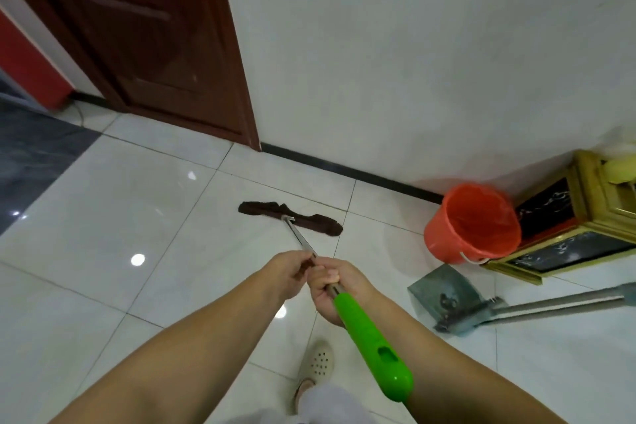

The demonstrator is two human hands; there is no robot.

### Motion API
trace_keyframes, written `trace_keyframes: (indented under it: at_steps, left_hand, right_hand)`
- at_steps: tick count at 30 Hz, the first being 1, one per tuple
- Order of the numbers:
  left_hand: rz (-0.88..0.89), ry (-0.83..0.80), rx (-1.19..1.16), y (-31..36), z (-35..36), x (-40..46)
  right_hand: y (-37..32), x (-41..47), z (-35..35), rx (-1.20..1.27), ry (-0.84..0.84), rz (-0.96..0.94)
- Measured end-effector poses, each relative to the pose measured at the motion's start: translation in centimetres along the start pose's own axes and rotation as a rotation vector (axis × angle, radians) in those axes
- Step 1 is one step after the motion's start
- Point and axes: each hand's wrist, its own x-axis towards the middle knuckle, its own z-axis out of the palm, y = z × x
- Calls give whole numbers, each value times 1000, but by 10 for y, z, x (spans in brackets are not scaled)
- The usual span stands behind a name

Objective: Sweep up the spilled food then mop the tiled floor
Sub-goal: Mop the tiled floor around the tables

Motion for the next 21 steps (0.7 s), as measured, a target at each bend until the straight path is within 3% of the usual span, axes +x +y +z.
trace_keyframes:
  at_steps: [8,14,18,21]
  left_hand:
    - [46,1,-81,68,29,37]
    - [168,-102,-135,108,35,46]
    - [137,-161,-198,133,31,54]
    - [154,-198,-266,168,30,64]
  right_hand:
    - [-63,29,58,40,-16,38]
    - [-86,39,96,19,-57,-24]
    - [-97,34,110,-472,-3,-167]
    - [-113,33,125,-932,66,-434]
